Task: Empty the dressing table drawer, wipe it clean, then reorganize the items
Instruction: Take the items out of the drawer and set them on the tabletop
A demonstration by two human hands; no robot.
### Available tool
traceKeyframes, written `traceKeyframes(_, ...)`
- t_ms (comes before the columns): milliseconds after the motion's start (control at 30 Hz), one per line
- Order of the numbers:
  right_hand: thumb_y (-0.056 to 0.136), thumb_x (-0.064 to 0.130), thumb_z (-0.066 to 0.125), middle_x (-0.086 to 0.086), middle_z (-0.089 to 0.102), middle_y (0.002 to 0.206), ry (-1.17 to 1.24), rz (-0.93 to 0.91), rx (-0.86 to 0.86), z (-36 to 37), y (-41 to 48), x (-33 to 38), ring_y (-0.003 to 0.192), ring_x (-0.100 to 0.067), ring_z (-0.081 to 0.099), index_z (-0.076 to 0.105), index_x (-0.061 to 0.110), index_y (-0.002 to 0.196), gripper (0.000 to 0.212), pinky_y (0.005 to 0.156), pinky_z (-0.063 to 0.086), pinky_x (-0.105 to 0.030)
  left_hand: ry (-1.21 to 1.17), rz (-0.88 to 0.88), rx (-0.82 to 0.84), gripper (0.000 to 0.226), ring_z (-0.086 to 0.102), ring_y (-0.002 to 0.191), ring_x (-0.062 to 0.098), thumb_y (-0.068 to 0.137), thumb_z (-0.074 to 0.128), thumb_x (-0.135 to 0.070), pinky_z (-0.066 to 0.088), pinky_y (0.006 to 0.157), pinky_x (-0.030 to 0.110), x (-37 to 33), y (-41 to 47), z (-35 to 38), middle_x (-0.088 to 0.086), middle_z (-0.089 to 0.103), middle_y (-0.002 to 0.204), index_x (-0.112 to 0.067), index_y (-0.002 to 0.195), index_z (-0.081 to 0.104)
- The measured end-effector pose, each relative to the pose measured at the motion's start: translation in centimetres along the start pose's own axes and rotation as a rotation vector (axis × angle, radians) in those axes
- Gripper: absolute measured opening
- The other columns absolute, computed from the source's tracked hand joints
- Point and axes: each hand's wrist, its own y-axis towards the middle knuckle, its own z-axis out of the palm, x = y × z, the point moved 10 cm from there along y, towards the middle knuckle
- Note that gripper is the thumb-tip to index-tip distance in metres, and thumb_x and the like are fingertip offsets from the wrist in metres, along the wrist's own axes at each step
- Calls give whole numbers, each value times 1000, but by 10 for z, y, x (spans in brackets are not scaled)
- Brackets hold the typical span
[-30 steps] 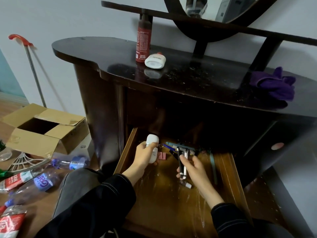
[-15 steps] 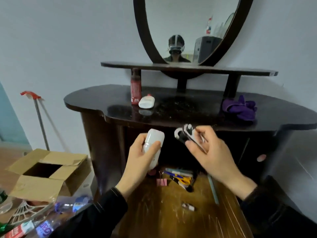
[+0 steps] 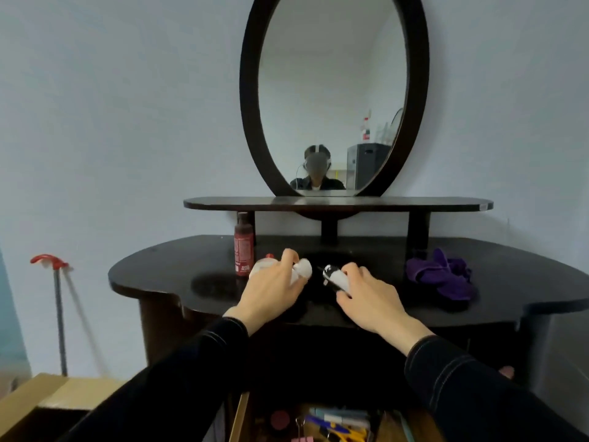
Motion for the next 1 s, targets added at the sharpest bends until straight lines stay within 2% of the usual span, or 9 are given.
traceKeyframes(100, 99, 48, 42, 0, 50, 122, -68, -24, 34, 5, 12, -1, 84, -22, 59, 34, 23, 140, 49, 66, 43, -36, -60, -42, 51, 24, 57, 84, 25, 94, 54, -43, 44, 72, 37, 14, 6, 17, -6, 56, 88, -29, 104, 37)
traceKeyframes(200, 96, 52, 49, 0, 50, 126, -27, 3, 9, 3, 21, -4, 91, -21, 63, 35, 23, 140, 55, 72, 51, -37, -69, -27, 90, 18, 54, 87, 20, 99, 50, -42, 42, 68, 33, 20, 8, 26, -9, 46, 94, -26, 100, 42)
traceKeyframes(267, 92, 54, 52, 2, 48, 126, 7, -6, -2, 4, 21, -5, 90, -19, 63, 35, 26, 139, 58, 70, 50, -35, -53, -13, 86, 17, 54, 85, 18, 99, 52, -41, 39, 65, 27, 19, 7, 26, -10, 41, 98, -25, 100, 46)
traceKeyframes(467, 84, 44, 58, 10, 46, 114, 140, -104, -10, -2, 16, 4, 78, -10, 57, 39, 34, 108, 31, 56, 37, -24, -114, 31, 152, 35, 50, 93, 5, 81, 58, -62, 46, 80, 25, 16, 1, 28, -17, 49, 107, -31, 98, 61)
traceKeyframes(633, 84, 37, 58, 12, 44, 104, 138, -137, -24, -5, 14, 7, 69, -5, 52, 42, 33, 97, 21, 53, 32, -22, -152, 51, 317, 46, 55, 106, 8, 81, 56, -44, 44, 92, 22, 7, -2, 39, -22, 46, 120, -27, 123, 64)
traceKeyframes(733, 84, 37, 58, 13, 44, 102, 138, -133, -49, -8, 14, 6, 68, -5, 52, 44, 32, 94, 18, 53, 33, -22, -107, 55, 272, 36, 57, 109, 10, 93, 57, -28, 40, 90, 18, 7, 0, 36, -14, 51, 127, -22, 128, 65)
traceKeyframes(833, 86, 42, 59, 12, 47, 100, 111, -124, -65, -7, 13, 6, 69, -5, 53, 42, 32, 93, 21, 53, 33, -23, -19, -17, 187, 29, 57, 109, 14, 97, 56, -20, 39, 80, 21, 15, 2, 28, -11, 56, 123, -23, 123, 67)
traceKeyframes(933, 87, 57, 59, 12, 53, 98, 90, -127, -59, -7, 13, 7, 77, -5, 56, 41, 33, 95, 31, 56, 37, -23, 65, -101, 101, 21, 59, 99, 19, 94, 60, -23, 43, 70, 29, 26, 4, 18, -8, 54, 111, -23, 114, 68)
traceKeyframes(1000, 87, 64, 57, 13, 56, 99, 76, -135, -45, -9, 13, 10, 85, -8, 57, 41, 33, 98, 36, 58, 39, -24, 99, -110, 59, 19, 58, 91, 15, 90, 66, -30, 40, 64, 27, 27, 5, 13, -8, 52, 106, -23, 107, 68)
